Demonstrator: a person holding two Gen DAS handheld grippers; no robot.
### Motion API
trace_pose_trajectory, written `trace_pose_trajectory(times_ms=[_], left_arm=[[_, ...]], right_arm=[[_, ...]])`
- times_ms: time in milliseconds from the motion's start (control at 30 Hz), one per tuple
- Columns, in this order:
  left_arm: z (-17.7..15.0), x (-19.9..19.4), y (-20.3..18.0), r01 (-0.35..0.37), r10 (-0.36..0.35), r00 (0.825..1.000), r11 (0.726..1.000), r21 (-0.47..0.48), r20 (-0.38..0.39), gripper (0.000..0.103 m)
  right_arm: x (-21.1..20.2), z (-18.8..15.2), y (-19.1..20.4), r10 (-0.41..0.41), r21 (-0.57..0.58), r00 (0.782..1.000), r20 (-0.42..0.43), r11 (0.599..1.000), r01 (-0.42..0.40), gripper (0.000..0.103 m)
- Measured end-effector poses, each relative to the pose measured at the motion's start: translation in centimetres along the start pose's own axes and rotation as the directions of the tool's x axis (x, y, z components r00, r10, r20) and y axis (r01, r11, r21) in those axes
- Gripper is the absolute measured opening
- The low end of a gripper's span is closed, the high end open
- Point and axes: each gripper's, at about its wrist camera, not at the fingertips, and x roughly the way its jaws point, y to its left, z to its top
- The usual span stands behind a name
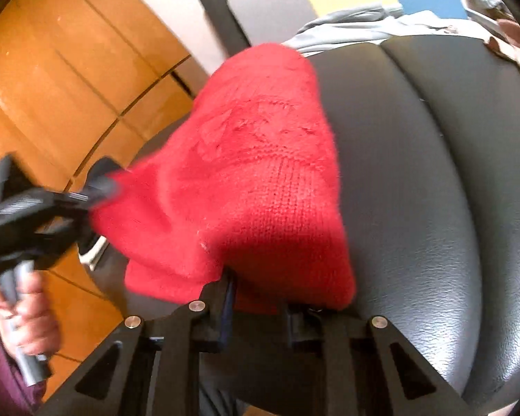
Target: Fold clothes
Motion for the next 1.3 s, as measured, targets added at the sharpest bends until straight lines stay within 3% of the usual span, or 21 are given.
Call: trace_pose_trajectory(times_ms=[100, 333, 433, 567, 633, 733, 800, 833, 933, 1033, 1100, 1200, 1233, 1300], left_arm=[[-0.7, -1.7, -0.1, -0.027, 0.027, 0.999, 1.000, 0.003, 0.044, 0.006], [-7.1, 1.8, 5.9, -0.208, 0.205, 0.977, 0.977, -0.048, -0.049, 0.006], [-7.6, 2.0, 5.7, -0.206, 0.205, 0.979, 0.978, -0.032, -0.016, 0.007], [-6.8, 2.5, 4.5, -0.194, 0.194, 0.981, 0.981, -0.011, -0.023, 0.010], [-6.6, 3.1, 4.7, -0.184, 0.182, 0.982, 0.982, -0.036, -0.038, 0.018], [-6.7, 2.8, 5.6, -0.168, 0.164, 0.985, 0.982, -0.081, -0.049, 0.021], [-6.5, 2.7, 5.5, -0.164, 0.160, 0.986, 0.982, -0.089, -0.051, 0.020], [-6.4, 2.5, 5.4, -0.160, 0.156, 0.986, 0.983, -0.089, -0.052, 0.020], [-6.3, 1.0, 5.5, -0.144, 0.142, 0.989, 0.986, -0.081, -0.036, 0.013], [-6.4, 0.1, 5.4, -0.141, 0.140, 0.990, 0.988, -0.067, -0.016, 0.012], [-6.9, 0.0, 5.9, -0.166, 0.165, 0.986, 0.985, -0.050, -0.030, 0.012], [-8.4, 0.2, 6.8, -0.194, 0.190, 0.980, 0.979, -0.060, -0.065, 0.012], [-8.3, -0.1, 6.8, -0.202, 0.198, 0.978, 0.978, -0.059, -0.059, 0.012], [-7.7, -0.8, 6.6, -0.224, 0.222, 0.974, 0.973, -0.047, -0.041, 0.012]], right_arm=[[-0.3, -0.1, -1.4, 0.028, 0.063, 1.000, 0.000, 0.998, -0.028, 0.019], [0.0, 0.2, -1.6, 0.052, 0.108, 0.998, -0.032, 0.993, -0.048, 0.021], [-0.8, 0.4, -1.5, 0.068, 0.117, 0.997, -0.042, 0.991, -0.062, 0.029], [-2.4, 0.4, -2.4, 0.161, 0.156, 0.987, 0.013, 0.975, -0.161, 0.035], [-2.6, 0.4, -3.4, 0.219, 0.239, 0.975, 0.047, 0.945, -0.224, 0.038], [-1.7, 0.2, -6.0, 0.302, 0.449, 0.949, 0.091, 0.838, -0.310, 0.038], [-1.2, -0.2, -7.0, 0.378, 0.538, 0.917, 0.130, 0.750, -0.385, 0.028], [-1.5, -0.3, -7.0, 0.392, 0.537, 0.907, 0.157, 0.736, -0.411, 0.009], [-3.4, 0.3, -5.4, 0.387, 0.453, 0.906, 0.170, 0.786, -0.421, 0.008], [-4.5, 0.8, -4.0, 0.399, 0.395, 0.905, 0.148, 0.815, -0.424, 0.008], [-4.0, 0.8, -3.3, 0.361, 0.353, 0.928, 0.091, 0.860, -0.369, 0.008], [-2.3, 0.0, -3.7, 0.231, 0.311, 0.972, -0.029, 0.927, -0.211, 0.009], [-1.9, -0.3, -4.0, 0.203, 0.304, 0.978, -0.053, 0.936, -0.178, 0.009], [-2.2, -0.7, -4.7, 0.235, 0.338, 0.971, -0.034, 0.917, -0.210, 0.019]])
